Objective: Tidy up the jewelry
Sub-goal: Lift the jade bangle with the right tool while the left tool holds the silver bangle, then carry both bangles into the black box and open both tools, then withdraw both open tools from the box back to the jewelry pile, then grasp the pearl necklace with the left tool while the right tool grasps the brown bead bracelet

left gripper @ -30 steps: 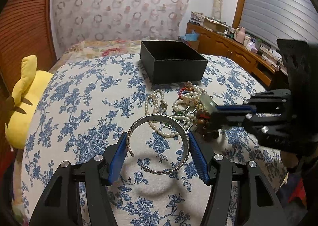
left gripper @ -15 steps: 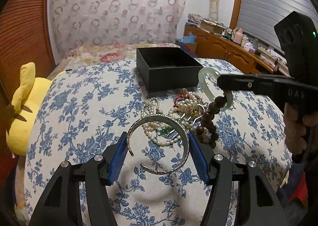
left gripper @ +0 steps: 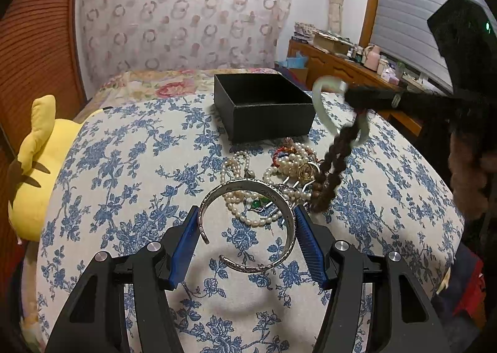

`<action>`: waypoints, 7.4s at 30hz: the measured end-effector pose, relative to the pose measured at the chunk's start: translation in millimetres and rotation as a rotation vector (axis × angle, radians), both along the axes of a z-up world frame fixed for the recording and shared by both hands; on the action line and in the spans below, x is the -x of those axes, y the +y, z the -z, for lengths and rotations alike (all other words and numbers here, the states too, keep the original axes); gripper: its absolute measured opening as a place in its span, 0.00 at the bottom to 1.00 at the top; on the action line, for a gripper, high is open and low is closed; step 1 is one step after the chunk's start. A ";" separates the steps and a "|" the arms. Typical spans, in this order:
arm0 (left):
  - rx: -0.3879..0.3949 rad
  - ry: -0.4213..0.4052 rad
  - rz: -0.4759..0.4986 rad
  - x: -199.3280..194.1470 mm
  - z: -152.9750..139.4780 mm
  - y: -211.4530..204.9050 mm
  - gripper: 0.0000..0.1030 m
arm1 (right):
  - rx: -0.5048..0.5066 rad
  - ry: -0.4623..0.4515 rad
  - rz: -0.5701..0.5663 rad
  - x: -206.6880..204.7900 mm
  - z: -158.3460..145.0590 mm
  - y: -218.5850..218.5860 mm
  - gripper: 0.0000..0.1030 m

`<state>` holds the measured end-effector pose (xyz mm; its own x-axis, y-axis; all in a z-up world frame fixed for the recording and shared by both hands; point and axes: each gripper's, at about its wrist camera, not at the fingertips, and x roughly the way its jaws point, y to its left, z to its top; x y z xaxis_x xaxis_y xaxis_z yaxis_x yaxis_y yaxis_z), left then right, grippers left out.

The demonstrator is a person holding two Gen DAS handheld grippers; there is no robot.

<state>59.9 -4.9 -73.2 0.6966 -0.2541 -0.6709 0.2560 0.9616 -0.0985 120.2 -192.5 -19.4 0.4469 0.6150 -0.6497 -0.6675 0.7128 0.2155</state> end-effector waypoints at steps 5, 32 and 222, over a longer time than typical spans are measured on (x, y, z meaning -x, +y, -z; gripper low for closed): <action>-0.001 0.005 -0.011 0.4 2.0 3.5 0.56 | 0.134 -0.026 -0.003 8.0 30.3 12.1 0.11; 0.002 0.001 -0.011 1.0 2.1 3.5 0.56 | 0.180 0.109 0.119 -19.7 58.4 10.5 0.24; 0.012 -0.088 -0.005 -41.3 -53.3 17.6 0.04 | 0.201 -0.044 0.214 5.2 71.7 -15.8 0.41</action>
<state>101.2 12.6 -19.9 0.7537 -0.2583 -0.6043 0.2595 0.9618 -0.0874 115.0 -208.3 -91.1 0.5828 0.3647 -0.7262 -0.5029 0.8638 0.0302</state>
